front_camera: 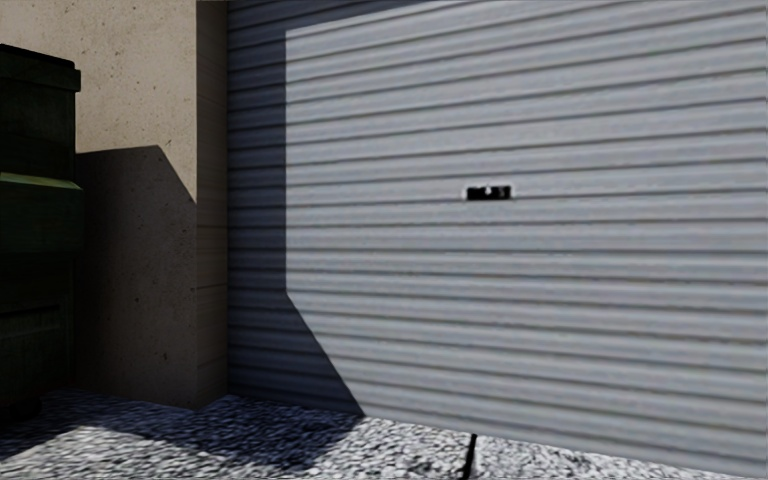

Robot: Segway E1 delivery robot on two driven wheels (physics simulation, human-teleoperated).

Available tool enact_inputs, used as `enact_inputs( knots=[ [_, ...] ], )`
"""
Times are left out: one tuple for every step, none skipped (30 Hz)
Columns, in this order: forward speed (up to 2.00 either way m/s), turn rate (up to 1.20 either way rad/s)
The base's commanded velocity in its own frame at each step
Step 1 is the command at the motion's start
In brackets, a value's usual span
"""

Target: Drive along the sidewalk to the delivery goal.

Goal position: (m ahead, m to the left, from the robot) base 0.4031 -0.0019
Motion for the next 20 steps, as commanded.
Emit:
enact_inputs(
  knots=[
    [0.0, 0.0],
    [0.0, 0.0],
    [0.0, 0.0],
    [0.0, 0.0],
    [0.0, 0.0],
    [0.0, 0.0],
    [0.0, 0.0],
    [0.0, 0.0],
    [0.0, 0.0],
    [0.0, 0.0],
    [0.0, 0.0],
    [0.0, 0.0],
    [0.0, 0.0],
    [0.0, 0.0],
    [0.0, 0.0],
    [0.0, 0.0],
    [0.0, 0.0],
    [0.0, 0.0],
    [0.0, 0.0],
    [0.0, 0.0]
  ],
)
